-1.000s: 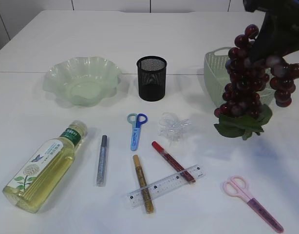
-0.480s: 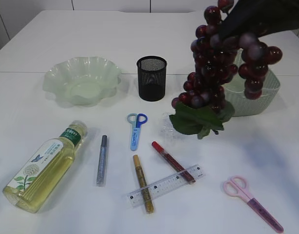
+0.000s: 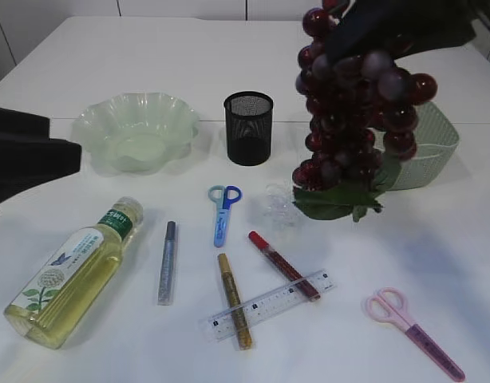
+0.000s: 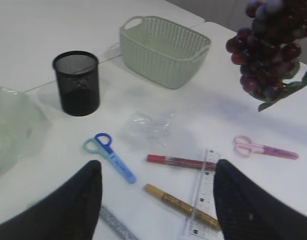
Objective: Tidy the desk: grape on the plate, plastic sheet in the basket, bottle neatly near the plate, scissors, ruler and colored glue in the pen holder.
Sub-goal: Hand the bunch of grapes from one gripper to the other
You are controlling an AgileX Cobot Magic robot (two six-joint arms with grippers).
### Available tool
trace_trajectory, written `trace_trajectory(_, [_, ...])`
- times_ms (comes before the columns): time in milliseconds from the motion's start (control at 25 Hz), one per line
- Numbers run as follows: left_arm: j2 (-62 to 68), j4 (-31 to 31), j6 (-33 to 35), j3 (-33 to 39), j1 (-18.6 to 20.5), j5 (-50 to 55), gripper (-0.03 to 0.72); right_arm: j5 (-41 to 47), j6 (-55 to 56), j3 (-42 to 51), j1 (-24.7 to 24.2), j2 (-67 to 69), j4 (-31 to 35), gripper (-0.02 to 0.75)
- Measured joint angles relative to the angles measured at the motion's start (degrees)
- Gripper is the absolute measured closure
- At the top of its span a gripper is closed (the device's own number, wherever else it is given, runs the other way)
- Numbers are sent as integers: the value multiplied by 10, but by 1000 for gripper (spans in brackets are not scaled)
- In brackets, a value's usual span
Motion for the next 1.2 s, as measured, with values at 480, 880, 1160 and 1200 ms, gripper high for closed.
trace_trajectory(480, [158, -47, 107, -130, -125, 61, 159, 0, -30, 0, 25, 0, 86, 618])
trace_trajectory(880, [217, -80, 140, -197, -258, 0, 137, 0, -57, 0, 26, 2, 113, 618])
trace_trajectory(1160, [271, -107, 156, -234, -288, -12, 136, 0, -76, 0, 26, 2, 133, 618])
trace_trajectory(1200, [277, -115, 159, -239, -291, -12, 136, 0, -77, 0, 26, 2, 135, 618])
